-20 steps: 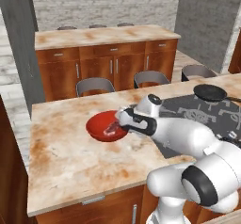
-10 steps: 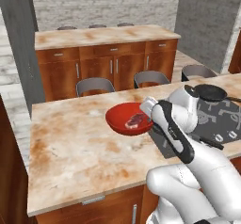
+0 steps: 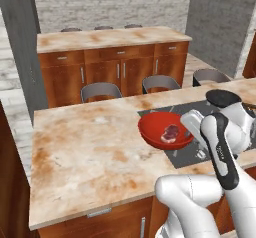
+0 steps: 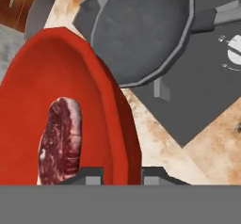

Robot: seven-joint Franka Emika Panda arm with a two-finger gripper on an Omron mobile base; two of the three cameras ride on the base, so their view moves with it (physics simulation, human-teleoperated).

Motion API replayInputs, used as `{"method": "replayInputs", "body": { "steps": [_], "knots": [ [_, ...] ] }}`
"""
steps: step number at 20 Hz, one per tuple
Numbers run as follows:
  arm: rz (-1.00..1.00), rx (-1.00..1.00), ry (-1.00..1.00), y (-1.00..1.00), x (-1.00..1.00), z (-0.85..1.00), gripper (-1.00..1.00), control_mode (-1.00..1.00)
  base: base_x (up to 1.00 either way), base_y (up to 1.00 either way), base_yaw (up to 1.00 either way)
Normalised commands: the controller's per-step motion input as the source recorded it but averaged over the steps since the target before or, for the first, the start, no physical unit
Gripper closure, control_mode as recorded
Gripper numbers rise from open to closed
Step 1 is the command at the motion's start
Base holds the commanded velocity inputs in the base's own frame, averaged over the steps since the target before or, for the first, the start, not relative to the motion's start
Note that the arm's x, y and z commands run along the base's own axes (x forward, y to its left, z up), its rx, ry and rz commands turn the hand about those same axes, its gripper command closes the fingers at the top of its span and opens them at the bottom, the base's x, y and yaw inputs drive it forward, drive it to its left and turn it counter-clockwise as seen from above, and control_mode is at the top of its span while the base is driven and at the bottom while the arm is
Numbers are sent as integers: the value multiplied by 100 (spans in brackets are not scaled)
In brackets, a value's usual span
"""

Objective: Place one of the steaks on the plate and the other in the bowl. Then place the bowl in the fridge.

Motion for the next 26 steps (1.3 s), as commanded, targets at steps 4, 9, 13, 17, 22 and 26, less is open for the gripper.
{"method": "replayInputs", "body": {
  "steps": [4, 9, 13, 17, 22, 26],
  "knots": [
    [-11, -1, 9, -70, 14, 0, 100, -100, 0, 0, 0],
    [-1, 0, 0, -8, 0, 0, 100, -100, 0, 0, 0],
    [0, 0, 0, 0, 0, 0, 100, 100, -1, -7, -3],
    [0, 0, 0, 0, 0, 0, 100, 100, -14, -26, -61],
    [0, 0, 0, 0, 0, 0, 100, 100, -6, -7, -89],
    [0, 0, 0, 0, 0, 0, 100, 100, 25, -14, -88]
  ]
}}
